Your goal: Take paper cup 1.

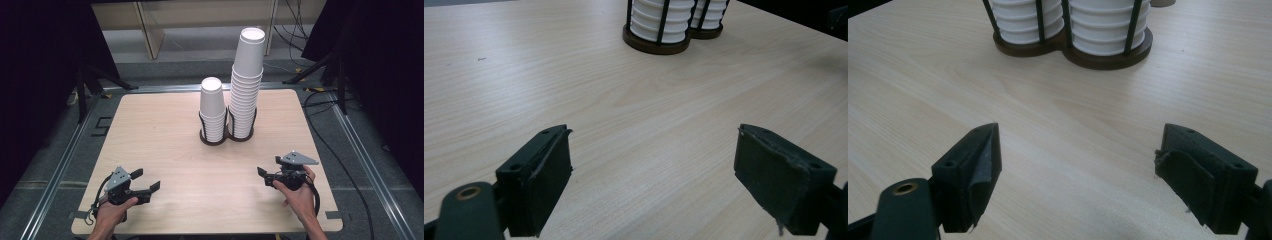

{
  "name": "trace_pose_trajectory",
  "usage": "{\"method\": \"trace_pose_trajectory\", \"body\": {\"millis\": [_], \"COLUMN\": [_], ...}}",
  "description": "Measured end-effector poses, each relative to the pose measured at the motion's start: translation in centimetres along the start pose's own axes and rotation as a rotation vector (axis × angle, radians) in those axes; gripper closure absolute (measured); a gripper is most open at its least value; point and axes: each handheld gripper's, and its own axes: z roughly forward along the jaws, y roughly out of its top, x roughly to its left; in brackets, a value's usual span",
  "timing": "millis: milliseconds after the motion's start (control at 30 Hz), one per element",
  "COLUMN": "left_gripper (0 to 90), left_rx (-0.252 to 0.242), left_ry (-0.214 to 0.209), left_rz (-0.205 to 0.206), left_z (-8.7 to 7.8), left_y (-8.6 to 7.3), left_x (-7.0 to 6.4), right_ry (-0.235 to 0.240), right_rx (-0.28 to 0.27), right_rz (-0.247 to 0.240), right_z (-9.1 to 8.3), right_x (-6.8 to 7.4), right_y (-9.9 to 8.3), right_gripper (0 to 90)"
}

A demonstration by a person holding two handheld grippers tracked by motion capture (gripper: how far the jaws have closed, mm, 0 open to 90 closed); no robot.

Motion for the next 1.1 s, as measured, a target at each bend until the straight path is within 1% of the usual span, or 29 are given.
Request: {"method": "trace_pose_trajectory", "body": {"millis": [33,67,100,133,300,333,367,400,433,500,533,567,600,667,700,733,767,800,833,867,933,967,1000,1033,1067,1100], "left_gripper": [14.8,14.8,14.8,14.8,14.8,14.8,14.8,14.8,14.8,14.8,14.8,14.8,14.8,14.8,14.8,14.8,14.8,14.8,14.8,14.8,14.8,14.8,14.8,14.8,14.8,14.8], "left_rx": [-0.004,0.0,0.033,-0.002,-0.005,-0.003,-0.001,0.026,0.026,0.02,0.02,0.029,0.028,0.028,0.027,0.027,0.026,0.009,0.006,0.006,0.006,0.017,0.023,0.024,0.027,0.018], "left_ry": [0.0,0.004,0.027,0.002,0.0,0.001,0.001,0.024,0.024,0.015,0.015,0.025,0.023,0.023,0.022,0.021,0.02,0.004,0.002,0.003,0.002,0.012,0.017,0.018,0.02,0.011], "left_rz": [-0.004,-0.008,-0.024,-0.002,-0.005,-0.006,-0.009,-0.032,-0.032,-0.01,-0.01,-0.027,-0.02,-0.022,-0.024,-0.025,-0.025,-0.002,-0.007,-0.007,-0.006,-0.016,-0.025,-0.026,-0.024,-0.012], "left_z": [0.0,-0.1,-0.3,0.0,0.0,0.0,0.0,-0.2,-0.2,-0.1,-0.1,-0.2,-0.2,-0.2,-0.2,-0.2,-0.2,0.0,0.0,0.0,0.0,-0.1,-0.2,-0.2,-0.2,-0.1], "left_y": [0.0,0.0,0.0,0.0,0.0,0.0,0.0,0.0,0.0,0.0,0.0,0.0,0.1,0.1,0.0,0.0,0.0,0.0,0.0,0.0,0.0,0.0,0.0,0.0,0.0,0.0], "left_x": [0.0,0.0,-0.2,0.0,0.0,0.0,0.0,-0.2,-0.2,0.0,0.0,-0.2,-0.1,-0.1,-0.1,-0.1,-0.1,0.1,0.1,0.0,0.0,-0.1,-0.2,-0.2,-0.1,0.0], "right_ry": [0.0,0.001,0.004,0.007,0.01,0.022,0.022,0.019,0.019,0.03,0.029,0.029,0.033,0.064,0.054,0.059,0.074,0.073,0.082,0.083,0.093,0.099,0.097,0.12,0.122,0.123], "right_rx": [0.0,-0.012,-0.014,-0.008,-0.013,-0.017,-0.017,-0.021,-0.021,-0.014,-0.025,-0.025,-0.039,-0.051,-0.045,-0.051,-0.058,-0.059,-0.058,-0.067,-0.061,-0.073,-0.069,-0.059,-0.058,-0.083], "right_rz": [0.0,-0.005,-0.004,0.005,0.003,0.041,0.041,0.01,0.01,0.015,-0.001,-0.001,0.002,0.006,0.0,0.0,-0.019,-0.025,-0.025,-0.029,-0.034,-0.027,-0.041,0.004,-0.027,-0.039], "right_z": [0.0,0.1,0.1,0.0,0.0,0.1,0.1,0.1,0.1,0.2,0.3,0.3,0.4,0.6,0.5,0.7,1.0,1.1,1.1,1.2,1.3,1.4,1.4,1.8,1.9,2.2], "right_x": [0.0,0.0,0.0,0.0,0.1,0.3,0.3,0.2,0.2,0.4,0.4,0.4,0.5,0.8,1.0,1.1,1.5,1.7,1.9,2.1,2.3,2.5,2.5,3.1,3.1,3.2], "right_y": [0.0,0.0,0.0,0.0,0.1,0.1,0.1,0.2,0.2,0.5,0.6,0.6,0.8,1.3,1.6,1.8,2.5,2.7,3.0,3.2,3.5,3.8,4.1,4.8,5.1,5.3], "right_gripper": [18.5,18.5,18.5,18.5,18.5,18.5,18.5,18.5,18.5,18.0,17.8,17.8,17.8,17.6,17.6,17.6,17.6,17.6,17.6,17.6,17.6,17.6,17.6,17.7,17.7,17.8]}}
